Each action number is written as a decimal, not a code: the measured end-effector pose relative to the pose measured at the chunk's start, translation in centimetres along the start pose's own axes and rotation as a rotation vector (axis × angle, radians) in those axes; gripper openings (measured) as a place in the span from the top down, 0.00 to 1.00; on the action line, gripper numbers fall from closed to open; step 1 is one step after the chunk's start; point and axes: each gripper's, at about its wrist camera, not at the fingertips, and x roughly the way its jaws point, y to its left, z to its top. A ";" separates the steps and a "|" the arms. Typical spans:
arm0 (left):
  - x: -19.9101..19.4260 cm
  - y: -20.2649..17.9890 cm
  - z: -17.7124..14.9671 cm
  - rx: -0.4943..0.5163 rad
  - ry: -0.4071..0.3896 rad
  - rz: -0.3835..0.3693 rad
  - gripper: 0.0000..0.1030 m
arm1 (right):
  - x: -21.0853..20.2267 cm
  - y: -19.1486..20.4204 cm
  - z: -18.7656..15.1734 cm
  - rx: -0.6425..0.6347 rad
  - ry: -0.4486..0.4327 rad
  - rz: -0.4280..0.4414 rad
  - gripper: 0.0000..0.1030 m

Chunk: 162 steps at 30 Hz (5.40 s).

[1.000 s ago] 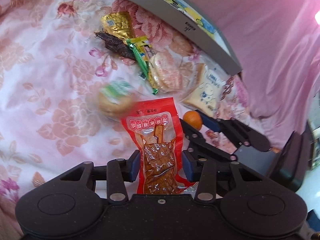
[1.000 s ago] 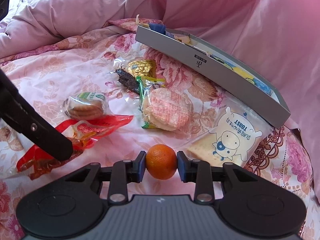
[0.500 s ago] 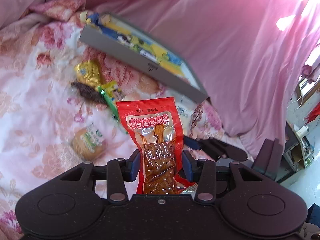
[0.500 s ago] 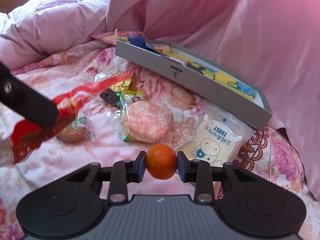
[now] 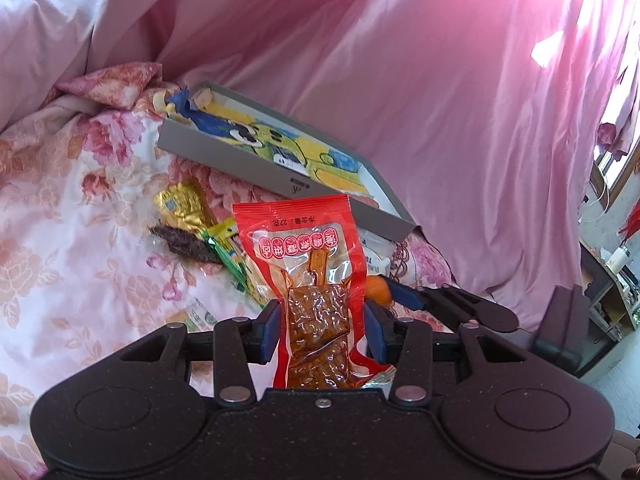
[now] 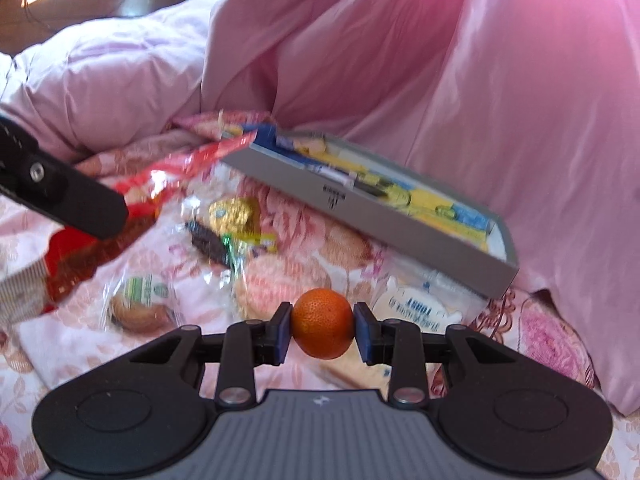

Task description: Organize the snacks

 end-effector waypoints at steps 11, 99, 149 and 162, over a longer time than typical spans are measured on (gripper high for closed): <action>0.7 -1.3 3.4 0.101 -0.150 0.051 0.55 | 0.2 -0.7 1.9 -0.045 -0.151 -0.081 0.64; 11.3 -1.3 15.5 -0.020 -0.202 0.129 0.04 | 2.3 -9.5 6.8 0.296 -0.306 -0.197 0.00; 1.2 2.5 -2.1 0.128 0.151 0.412 0.02 | -7.5 2.1 -1.7 0.256 0.115 -0.065 0.00; 2.8 3.0 -2.3 0.166 0.195 0.453 0.03 | -4.9 1.7 -2.1 0.260 0.223 -0.002 0.00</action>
